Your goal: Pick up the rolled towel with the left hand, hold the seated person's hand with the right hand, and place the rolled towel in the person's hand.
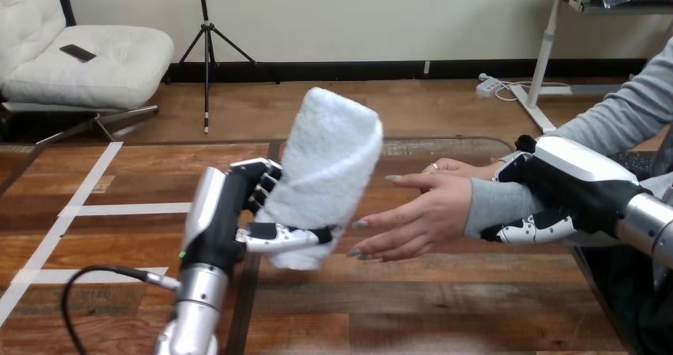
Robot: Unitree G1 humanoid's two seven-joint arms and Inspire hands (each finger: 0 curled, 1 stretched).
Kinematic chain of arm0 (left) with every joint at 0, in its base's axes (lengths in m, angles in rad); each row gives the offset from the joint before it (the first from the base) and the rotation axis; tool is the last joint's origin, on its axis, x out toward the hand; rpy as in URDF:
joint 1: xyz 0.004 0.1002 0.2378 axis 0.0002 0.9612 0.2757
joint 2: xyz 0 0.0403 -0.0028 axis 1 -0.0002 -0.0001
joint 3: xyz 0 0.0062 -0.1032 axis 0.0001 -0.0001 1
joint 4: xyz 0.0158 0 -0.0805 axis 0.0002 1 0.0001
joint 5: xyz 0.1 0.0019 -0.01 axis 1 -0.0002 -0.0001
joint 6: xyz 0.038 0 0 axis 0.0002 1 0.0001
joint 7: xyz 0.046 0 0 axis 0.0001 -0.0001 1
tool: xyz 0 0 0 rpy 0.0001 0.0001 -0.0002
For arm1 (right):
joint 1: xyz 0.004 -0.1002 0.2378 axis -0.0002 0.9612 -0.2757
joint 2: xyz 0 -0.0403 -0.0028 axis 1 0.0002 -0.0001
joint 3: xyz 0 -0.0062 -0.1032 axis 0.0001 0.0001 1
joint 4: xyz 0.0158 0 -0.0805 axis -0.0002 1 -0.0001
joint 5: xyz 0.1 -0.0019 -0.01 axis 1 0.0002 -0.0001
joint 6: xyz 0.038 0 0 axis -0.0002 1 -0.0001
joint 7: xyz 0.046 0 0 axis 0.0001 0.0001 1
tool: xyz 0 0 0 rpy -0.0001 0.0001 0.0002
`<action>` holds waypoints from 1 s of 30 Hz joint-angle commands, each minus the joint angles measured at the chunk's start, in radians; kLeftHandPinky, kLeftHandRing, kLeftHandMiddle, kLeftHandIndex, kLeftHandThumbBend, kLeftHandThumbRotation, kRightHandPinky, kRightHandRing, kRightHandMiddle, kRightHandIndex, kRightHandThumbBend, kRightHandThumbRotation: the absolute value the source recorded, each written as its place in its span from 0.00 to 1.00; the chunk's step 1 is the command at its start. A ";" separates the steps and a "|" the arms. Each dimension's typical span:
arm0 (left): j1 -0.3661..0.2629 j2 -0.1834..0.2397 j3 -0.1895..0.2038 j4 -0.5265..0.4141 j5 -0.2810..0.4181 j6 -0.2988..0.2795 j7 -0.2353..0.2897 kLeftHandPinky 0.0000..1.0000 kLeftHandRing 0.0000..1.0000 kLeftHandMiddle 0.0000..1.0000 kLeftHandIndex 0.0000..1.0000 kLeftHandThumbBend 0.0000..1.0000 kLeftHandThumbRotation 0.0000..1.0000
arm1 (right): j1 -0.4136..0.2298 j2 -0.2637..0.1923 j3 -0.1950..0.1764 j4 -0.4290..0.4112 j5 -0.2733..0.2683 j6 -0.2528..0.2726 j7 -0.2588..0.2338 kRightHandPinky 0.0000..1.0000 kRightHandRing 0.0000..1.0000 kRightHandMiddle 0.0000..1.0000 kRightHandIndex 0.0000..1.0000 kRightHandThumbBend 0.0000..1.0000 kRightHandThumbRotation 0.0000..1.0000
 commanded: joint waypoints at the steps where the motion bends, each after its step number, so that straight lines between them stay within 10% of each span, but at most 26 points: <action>1: -0.095 -0.032 -0.016 -0.003 -0.001 -0.027 0.024 0.30 0.35 0.39 0.41 0.65 0.00 | -0.084 0.003 -0.061 -0.037 0.062 -0.010 -0.004 0.24 0.28 0.34 0.35 0.37 0.29; 30: -0.089 -0.104 -0.047 0.015 -0.014 -0.013 0.025 0.29 0.33 0.38 0.41 0.66 0.00 | -0.122 0.025 -0.082 -0.013 0.106 0.014 0.045 0.20 0.24 0.31 0.34 0.35 0.42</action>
